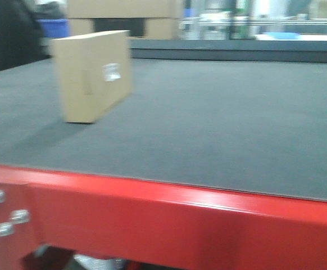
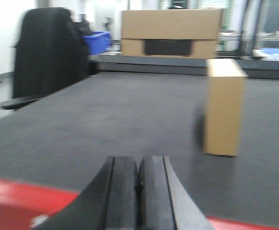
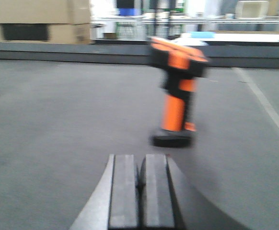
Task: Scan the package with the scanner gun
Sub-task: 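Approach the table edge, bringing the box and scanner gun into reach, then move the left gripper over the cardboard box and close on it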
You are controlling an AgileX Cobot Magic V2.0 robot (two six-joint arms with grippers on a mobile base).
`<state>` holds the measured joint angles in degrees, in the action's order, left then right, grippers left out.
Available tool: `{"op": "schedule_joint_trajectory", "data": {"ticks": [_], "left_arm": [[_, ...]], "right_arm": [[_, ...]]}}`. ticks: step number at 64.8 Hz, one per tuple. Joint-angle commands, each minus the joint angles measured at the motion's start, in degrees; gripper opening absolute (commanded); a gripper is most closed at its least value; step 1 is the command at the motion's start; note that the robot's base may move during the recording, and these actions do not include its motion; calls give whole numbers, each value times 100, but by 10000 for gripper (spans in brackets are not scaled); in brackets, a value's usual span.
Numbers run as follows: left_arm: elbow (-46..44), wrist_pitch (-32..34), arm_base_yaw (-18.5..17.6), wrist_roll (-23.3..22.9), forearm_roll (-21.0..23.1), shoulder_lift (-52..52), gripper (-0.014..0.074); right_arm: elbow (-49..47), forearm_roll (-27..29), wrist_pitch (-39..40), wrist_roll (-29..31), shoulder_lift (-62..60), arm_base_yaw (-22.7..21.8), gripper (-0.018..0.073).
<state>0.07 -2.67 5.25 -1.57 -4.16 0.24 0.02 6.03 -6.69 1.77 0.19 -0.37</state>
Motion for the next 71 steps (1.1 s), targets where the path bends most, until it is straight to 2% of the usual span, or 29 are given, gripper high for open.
{"op": "schedule_joint_trajectory", "data": {"ticks": [1, 38, 53, 71], "left_arm": [[-7, 103, -29, -1, 33, -24, -111], [-7, 103, -72, -1, 33, -24, -111], [-7, 103, -194, -1, 33, -24, -111], [-7, 103, -194, -1, 33, -24, -111]], "right_arm": [[-2, -26, 117, 11, -19, -22, -165], [-2, -26, 117, 11, -19, -12, -165], [-2, -26, 117, 11, -19, 240, -165], [-2, -26, 117, 11, -19, 277, -165]]}}
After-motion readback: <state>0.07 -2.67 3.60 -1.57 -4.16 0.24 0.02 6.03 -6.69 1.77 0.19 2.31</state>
